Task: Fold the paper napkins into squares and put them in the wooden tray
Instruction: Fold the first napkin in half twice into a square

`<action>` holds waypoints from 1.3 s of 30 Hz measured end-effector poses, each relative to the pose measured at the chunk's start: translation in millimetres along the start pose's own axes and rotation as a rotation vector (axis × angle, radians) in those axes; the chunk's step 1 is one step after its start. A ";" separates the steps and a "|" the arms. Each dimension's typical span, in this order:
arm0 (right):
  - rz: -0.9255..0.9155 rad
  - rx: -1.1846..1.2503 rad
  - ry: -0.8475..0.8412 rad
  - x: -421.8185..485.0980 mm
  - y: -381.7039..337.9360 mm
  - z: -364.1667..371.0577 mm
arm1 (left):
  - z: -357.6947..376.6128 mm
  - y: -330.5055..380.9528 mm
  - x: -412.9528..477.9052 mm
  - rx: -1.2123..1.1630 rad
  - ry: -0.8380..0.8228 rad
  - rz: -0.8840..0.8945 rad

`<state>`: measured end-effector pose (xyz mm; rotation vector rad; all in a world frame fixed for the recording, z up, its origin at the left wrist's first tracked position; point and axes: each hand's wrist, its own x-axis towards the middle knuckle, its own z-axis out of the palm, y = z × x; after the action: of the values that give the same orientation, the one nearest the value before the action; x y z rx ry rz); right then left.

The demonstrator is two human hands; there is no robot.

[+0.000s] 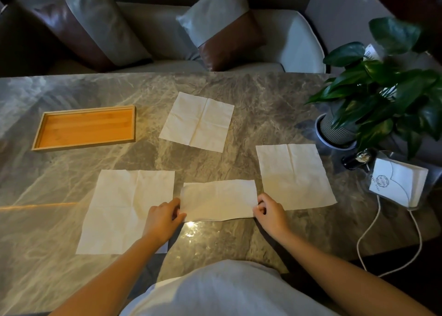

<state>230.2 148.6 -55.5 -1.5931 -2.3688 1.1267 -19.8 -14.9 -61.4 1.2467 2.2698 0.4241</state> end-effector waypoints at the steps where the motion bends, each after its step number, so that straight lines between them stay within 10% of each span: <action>1: 0.016 0.004 0.005 -1.9 0.2 -0.6 | 0.6 0.1 0.7 -0.009 0.003 0.003; 14: 0.041 -0.009 0.025 -10.6 2.7 4.8 | 9.0 6.7 1.9 0.053 0.023 0.017; 19: -0.215 -0.209 0.167 -14.1 -8.1 7.0 | 9.2 14.5 -4.4 -0.028 0.236 0.165; 23: -0.414 -0.455 -0.067 -7.7 -36.8 30.9 | 32.0 40.1 -7.2 0.261 -0.063 0.417; 39: -0.243 -0.625 -0.204 -9.3 22.5 15.3 | 20.7 0.8 -4.3 0.504 -0.070 0.082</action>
<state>245.2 137.1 -77.1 -1.2956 -3.1604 0.5459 -5.5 -17.6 -76.8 1.5667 2.3485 -0.1799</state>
